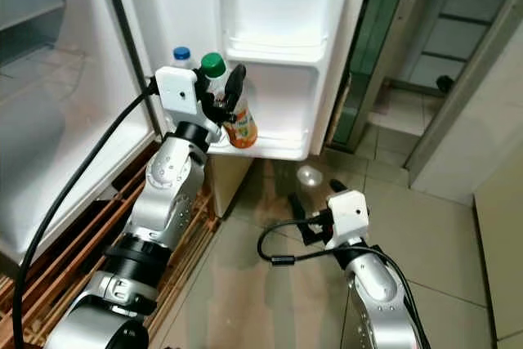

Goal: Restocking fridge

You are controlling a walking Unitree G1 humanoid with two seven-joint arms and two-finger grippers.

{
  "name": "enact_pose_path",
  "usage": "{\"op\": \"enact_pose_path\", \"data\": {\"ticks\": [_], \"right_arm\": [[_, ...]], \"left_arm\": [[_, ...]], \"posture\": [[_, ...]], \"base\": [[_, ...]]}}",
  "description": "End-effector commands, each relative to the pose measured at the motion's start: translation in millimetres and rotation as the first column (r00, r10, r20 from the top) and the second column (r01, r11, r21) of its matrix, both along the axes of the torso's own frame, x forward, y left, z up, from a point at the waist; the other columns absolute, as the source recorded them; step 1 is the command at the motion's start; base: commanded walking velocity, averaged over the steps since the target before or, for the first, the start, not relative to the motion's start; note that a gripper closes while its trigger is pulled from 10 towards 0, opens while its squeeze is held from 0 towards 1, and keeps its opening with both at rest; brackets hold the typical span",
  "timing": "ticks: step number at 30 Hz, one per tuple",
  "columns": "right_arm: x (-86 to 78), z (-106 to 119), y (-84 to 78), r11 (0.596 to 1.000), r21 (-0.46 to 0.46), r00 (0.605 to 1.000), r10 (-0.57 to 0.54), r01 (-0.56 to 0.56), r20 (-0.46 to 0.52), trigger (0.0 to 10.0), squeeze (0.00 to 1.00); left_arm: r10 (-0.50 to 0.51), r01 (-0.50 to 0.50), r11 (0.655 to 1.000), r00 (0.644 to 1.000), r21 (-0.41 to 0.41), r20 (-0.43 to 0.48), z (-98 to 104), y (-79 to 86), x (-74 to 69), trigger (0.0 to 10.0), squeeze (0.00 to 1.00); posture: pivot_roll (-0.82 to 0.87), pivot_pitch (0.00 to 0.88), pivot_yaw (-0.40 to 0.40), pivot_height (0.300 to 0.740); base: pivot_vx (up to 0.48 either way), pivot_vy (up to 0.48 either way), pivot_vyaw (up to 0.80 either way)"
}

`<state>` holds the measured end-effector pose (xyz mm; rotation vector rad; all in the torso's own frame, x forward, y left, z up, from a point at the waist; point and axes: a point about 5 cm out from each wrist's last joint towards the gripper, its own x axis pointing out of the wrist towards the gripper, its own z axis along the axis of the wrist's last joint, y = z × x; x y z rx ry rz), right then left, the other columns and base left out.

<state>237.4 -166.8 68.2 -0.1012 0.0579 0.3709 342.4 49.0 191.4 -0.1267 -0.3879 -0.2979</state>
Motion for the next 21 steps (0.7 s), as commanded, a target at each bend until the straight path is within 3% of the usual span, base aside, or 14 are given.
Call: {"op": "enact_pose_path", "data": {"ticks": [1, 4, 7, 12, 21], "right_arm": [[-1.2, 3.2, 7.6, 0.999, 0.001, 0.999, 0.047, -0.047, 0.003, 10.0, 0.0], [-4.2, 8.2, 11.1, 0.998, 0.032, 0.999, 0.05, -0.05, 0.002, 10.0, 0.0], [-8.1, 10.5, 7.1, 0.998, 0.039, 0.998, 0.053, -0.053, -0.015, 10.0, 0.0], [-39.2, 3.5, 8.5, 0.997, 0.034, 0.994, 0.077, -0.075, -0.078, 10.0, 0.0], [-60.9, 9.3, 18.8, 0.993, 0.03, 0.989, 0.114, -0.111, -0.1, 10.0, 0.0]], "left_arm": [[-0.01, 0.01, 1.0, 0.995, -0.002, 0.104, 20.1, -13.6, -2.9, 10.0, 0.0], [0.016, -0.021, 0.999, 0.986, 0.025, 0.163, 21.2, -11.0, -6.3, 10.0, 0.0], [0.068, -0.072, 0.997, 0.984, 0.017, 0.164, 19.5, -4.5, -2.0, 10.0, 0.0], [0.19, -0.18, 0.978, 0.977, -0.103, 0.101, 21.1, 9.9, 5.8, 10.0, 0.0], [0.281, -0.275, 0.952, 0.96, -0.137, 0.025, 15.0, 19.8, 22.5, 10.0, 0.0]], "posture": [[-0.26, 0.0, 0.037, 0.74], [-0.27, 0.0, 0.026, 0.74], [-0.28, 0.024, 0.027, 0.74], [-0.3, 0.075, 0.017, 0.74], [-0.35, 0.125, 0.018, 0.74]], "base": [[0.0, 0.0, 0.0], [0.0, 0.0, 0.0], [0.0, 0.0, 0.0], [0.0, 0.0, 0.0], [0.0, 0.0, 0.0]]}}
